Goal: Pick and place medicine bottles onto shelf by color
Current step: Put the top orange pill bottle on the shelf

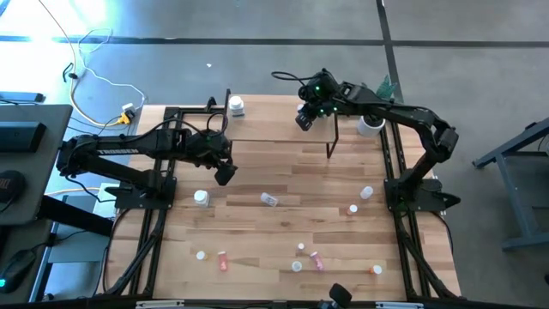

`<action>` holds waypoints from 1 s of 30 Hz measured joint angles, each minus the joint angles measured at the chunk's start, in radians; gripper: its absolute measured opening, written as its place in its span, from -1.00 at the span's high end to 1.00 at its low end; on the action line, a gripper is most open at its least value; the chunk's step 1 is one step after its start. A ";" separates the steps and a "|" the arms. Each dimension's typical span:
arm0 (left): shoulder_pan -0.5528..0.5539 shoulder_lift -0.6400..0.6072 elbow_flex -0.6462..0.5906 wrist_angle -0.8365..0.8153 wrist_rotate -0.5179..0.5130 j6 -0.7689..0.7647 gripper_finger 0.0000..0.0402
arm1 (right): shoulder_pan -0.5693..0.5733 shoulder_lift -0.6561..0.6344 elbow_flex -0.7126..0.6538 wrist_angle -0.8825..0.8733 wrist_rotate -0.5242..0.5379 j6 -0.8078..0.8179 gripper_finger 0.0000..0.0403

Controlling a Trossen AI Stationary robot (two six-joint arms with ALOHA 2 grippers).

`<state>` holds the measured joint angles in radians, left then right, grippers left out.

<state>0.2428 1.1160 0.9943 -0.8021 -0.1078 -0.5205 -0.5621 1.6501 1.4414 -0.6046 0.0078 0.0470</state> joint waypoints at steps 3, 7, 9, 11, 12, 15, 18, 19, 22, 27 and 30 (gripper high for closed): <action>0.000 0.000 0.000 0.000 0.000 0.000 -0.33 | 0.000 0.000 0.000 -0.016 0.000 0.012 0.47; 0.000 0.000 0.000 0.000 0.000 0.000 -0.33 | 0.000 0.000 0.000 -0.027 0.000 0.016 0.47; 0.000 0.000 0.000 0.000 0.000 0.000 -0.33 | 0.000 0.000 0.000 -0.027 0.000 0.014 0.47; 0.000 0.000 0.000 0.000 0.000 0.000 -0.33 | 0.000 -0.001 0.000 -0.027 0.000 0.016 0.47; 0.000 0.000 0.000 0.000 0.000 0.000 -0.33 | 0.000 -0.001 0.000 -0.028 0.000 0.016 0.47; 0.000 0.000 0.000 0.000 0.000 0.000 -0.33 | 0.000 0.000 0.000 -0.029 0.003 0.025 0.42; 0.000 0.000 0.000 0.000 0.000 0.000 -0.33 | 0.000 0.000 0.000 -0.041 0.003 0.025 0.33; 0.000 0.000 0.000 0.000 0.000 0.000 -0.33 | 0.000 0.001 -0.002 -0.043 0.003 0.025 0.30; 0.000 0.000 0.000 0.000 0.001 0.000 -0.33 | 0.000 0.002 -0.002 -0.033 0.003 0.030 0.21; 0.000 0.000 0.000 0.000 0.001 0.000 -0.33 | 0.000 -0.004 -0.002 -0.023 -0.004 0.042 0.15; 0.000 0.000 0.000 0.000 0.001 0.000 -0.33 | 0.000 -0.008 -0.002 -0.019 -0.008 0.058 0.15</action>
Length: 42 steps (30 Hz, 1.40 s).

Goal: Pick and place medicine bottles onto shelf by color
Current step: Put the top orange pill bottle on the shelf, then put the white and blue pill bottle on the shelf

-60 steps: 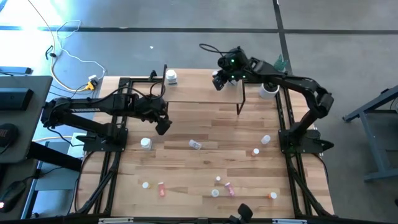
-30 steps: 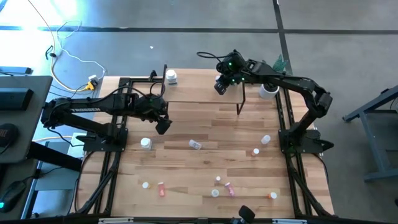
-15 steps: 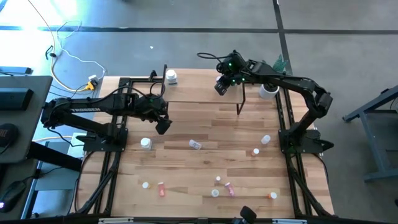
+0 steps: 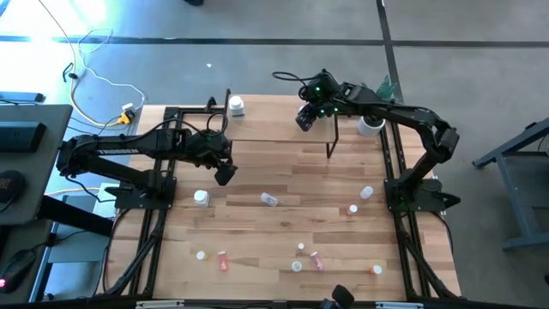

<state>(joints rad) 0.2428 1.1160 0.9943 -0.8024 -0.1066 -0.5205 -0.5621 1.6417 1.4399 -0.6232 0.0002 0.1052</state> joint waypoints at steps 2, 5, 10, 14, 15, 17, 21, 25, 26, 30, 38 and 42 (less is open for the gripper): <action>0.000 0.000 0.000 0.000 0.000 0.000 -0.33 | 0.000 0.000 0.000 0.001 0.000 0.008 0.15; 0.000 0.000 0.000 -0.001 0.000 0.000 -0.33 | 0.000 0.000 0.000 0.002 -0.007 0.011 0.15; 0.000 0.000 0.000 -0.001 0.000 0.000 -0.33 | 0.003 -0.006 0.000 0.013 -0.008 0.026 0.15; 0.000 0.000 0.000 -0.001 0.000 0.013 -0.33 | 0.006 -0.014 0.015 0.021 0.000 0.026 0.15; 0.000 0.000 0.000 -0.001 0.005 0.019 -0.33 | 0.006 -0.014 0.026 0.020 0.002 0.026 0.15; 0.000 0.000 0.000 -0.001 0.026 0.019 -0.33 | 0.006 -0.014 0.049 0.020 0.002 0.025 0.15; 0.000 -0.005 0.023 -0.034 0.042 0.035 -0.33 | 0.007 -0.014 0.093 0.008 0.003 0.014 0.15; -0.001 -0.009 0.040 -0.088 0.042 0.036 -0.33 | 0.007 -0.014 0.131 -0.022 0.003 0.014 0.15; -0.002 -0.014 0.040 -0.108 0.043 0.035 -0.33 | 0.009 -0.014 0.137 -0.029 0.003 0.015 0.15; -0.032 -0.031 0.041 -0.232 0.040 -0.016 -0.33 | 0.019 -0.014 0.153 -0.043 0.004 0.017 0.15; -0.153 -0.069 0.005 -0.342 0.006 -0.264 -0.33 | 0.059 -0.014 0.156 -0.046 0.022 0.018 0.15; -0.228 -0.075 -0.045 -0.362 0.006 -0.441 -0.33 | 0.077 -0.014 0.157 -0.046 0.023 0.036 0.15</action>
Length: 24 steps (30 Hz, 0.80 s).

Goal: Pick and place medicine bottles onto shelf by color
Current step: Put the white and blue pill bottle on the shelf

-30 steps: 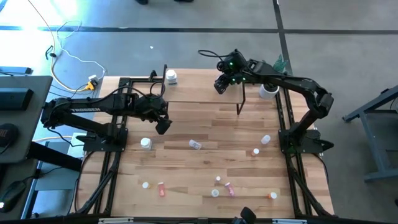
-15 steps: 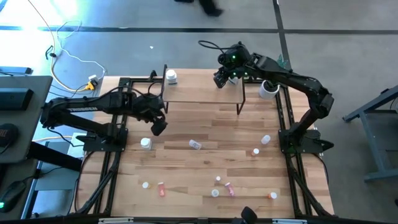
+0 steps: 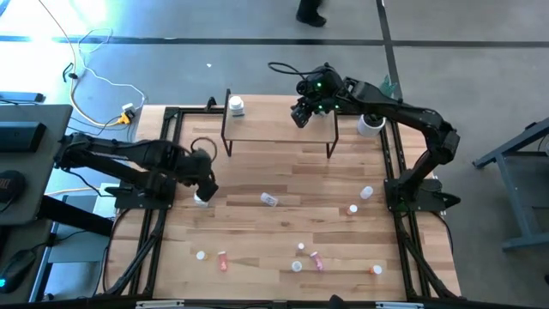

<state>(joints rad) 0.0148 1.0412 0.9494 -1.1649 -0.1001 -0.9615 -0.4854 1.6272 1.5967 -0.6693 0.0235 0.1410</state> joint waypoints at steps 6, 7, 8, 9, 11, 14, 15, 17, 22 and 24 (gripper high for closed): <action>-0.107 -0.001 -0.072 0.000 -0.008 -0.199 -0.33 | 0.027 0.000 0.000 0.000 0.000 0.018 0.15; -0.123 -0.001 -0.084 0.002 -0.017 -0.226 -0.33 | 0.032 0.000 0.000 0.000 0.000 0.018 0.15; -0.136 -0.001 -0.096 0.002 -0.021 -0.250 -0.33 | 0.037 0.000 0.000 0.000 0.000 0.018 0.15; -0.148 -0.001 -0.108 0.001 -0.026 -0.271 -0.33 | 0.042 0.000 0.000 0.000 0.000 0.019 0.15; -0.167 -0.001 -0.127 0.002 -0.039 -0.308 -0.33 | 0.052 0.000 0.000 0.000 0.000 0.026 0.15; -0.185 -0.001 -0.159 0.005 -0.061 -0.353 -0.33 | 0.065 0.000 0.000 0.000 0.003 0.038 0.15; -0.189 -0.001 -0.172 0.006 -0.069 -0.368 -0.33 | 0.069 0.000 0.000 0.000 0.006 0.038 0.15; -0.194 -0.001 -0.195 0.009 -0.070 -0.390 -0.33 | 0.080 0.000 0.000 0.000 0.030 0.038 0.15; -0.194 -0.001 -0.237 0.051 -0.070 -0.400 -0.33 | 0.096 0.000 0.000 0.000 0.073 0.038 0.15; -0.194 -0.001 -0.254 0.094 -0.066 -0.399 -0.33 | 0.096 0.000 0.000 0.000 0.078 0.038 0.15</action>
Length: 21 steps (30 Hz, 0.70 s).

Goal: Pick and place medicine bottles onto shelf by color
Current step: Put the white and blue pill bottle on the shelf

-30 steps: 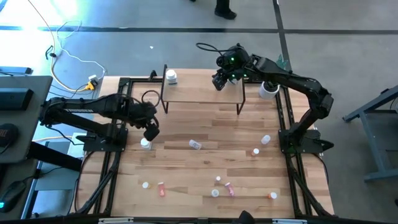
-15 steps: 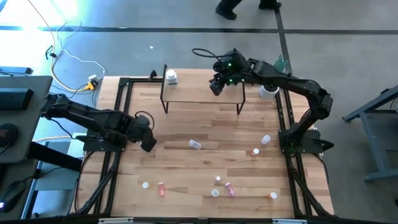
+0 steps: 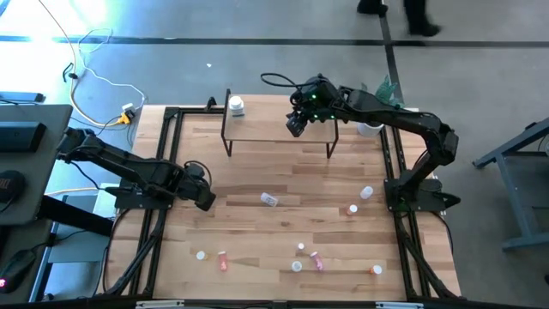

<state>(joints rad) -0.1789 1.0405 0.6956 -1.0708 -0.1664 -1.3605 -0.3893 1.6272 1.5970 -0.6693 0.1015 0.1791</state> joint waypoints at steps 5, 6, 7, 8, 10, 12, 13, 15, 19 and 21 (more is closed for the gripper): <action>0.002 0.013 -0.014 0.027 -0.008 0.002 -0.33 | 0.000 0.000 0.000 0.000 0.001 0.004 0.15; 0.002 0.019 -0.014 0.027 -0.017 0.002 -0.33 | 0.000 0.000 0.000 0.000 0.001 0.004 0.15; 0.002 0.022 -0.014 0.027 -0.028 0.002 -0.33 | 0.000 0.000 0.000 0.000 0.001 0.004 0.15; 0.002 0.024 -0.014 0.027 -0.035 0.002 -0.33 | 0.000 0.000 0.000 0.000 0.001 0.004 0.15; 0.002 0.031 -0.014 0.026 -0.037 0.002 -0.31 | 0.000 0.000 0.000 0.000 0.002 0.004 0.15; 0.002 0.040 -0.014 0.026 -0.029 0.002 -0.26 | 0.000 0.000 0.000 0.000 0.002 0.004 0.15; 0.002 0.044 -0.014 0.025 -0.019 0.003 -0.22 | 0.000 0.000 0.000 0.000 0.002 0.004 0.15; 0.002 0.048 -0.014 0.026 -0.004 0.015 -0.13 | 0.000 0.000 0.000 0.000 0.002 0.004 0.15; 0.002 0.060 -0.014 0.025 -0.002 0.020 0.06 | -0.002 0.000 0.000 0.000 0.002 0.004 0.15; 0.002 0.060 -0.014 0.026 0.001 0.028 0.13 | -0.002 0.001 0.000 0.000 0.002 0.004 0.15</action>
<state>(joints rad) -0.1768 1.1004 0.6811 -1.0451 -0.1658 -1.3323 -0.3909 1.6278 1.5970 -0.6693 0.1036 0.1829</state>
